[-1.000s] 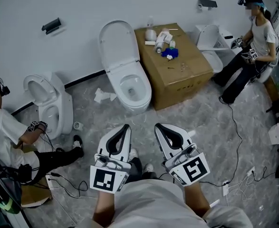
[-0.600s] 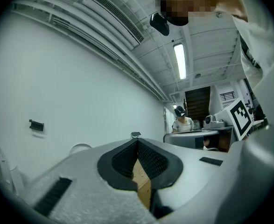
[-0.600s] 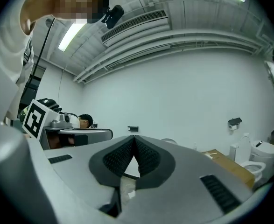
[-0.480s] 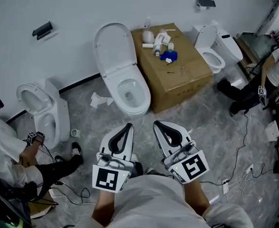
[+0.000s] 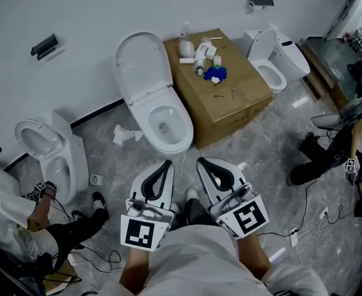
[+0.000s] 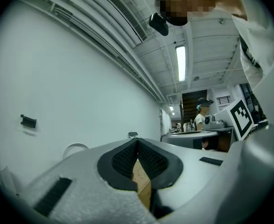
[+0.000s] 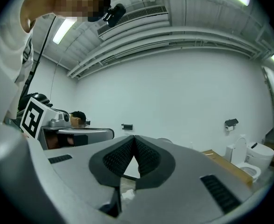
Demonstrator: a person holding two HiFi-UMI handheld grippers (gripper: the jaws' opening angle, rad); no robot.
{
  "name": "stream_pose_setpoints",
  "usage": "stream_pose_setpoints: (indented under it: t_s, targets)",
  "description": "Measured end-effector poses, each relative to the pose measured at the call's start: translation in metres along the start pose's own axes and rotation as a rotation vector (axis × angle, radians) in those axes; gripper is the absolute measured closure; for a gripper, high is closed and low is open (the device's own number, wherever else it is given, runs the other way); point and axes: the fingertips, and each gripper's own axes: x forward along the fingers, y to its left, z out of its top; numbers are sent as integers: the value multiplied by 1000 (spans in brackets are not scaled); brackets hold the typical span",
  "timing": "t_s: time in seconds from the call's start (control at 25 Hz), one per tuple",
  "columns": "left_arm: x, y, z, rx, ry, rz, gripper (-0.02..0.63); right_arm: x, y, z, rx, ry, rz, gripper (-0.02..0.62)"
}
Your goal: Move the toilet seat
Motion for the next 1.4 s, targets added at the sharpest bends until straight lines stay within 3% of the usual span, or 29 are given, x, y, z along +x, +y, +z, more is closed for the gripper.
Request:
stream_pose_setpoints:
  t_s: [0.72, 1.4]
  targets:
    - [107, 35, -16, 56, 16, 111, 597, 69, -89, -15, 46, -5, 135, 583]
    - [181, 100, -66, 15, 82, 129, 597, 156, -144, -60, 72, 62, 145, 583]
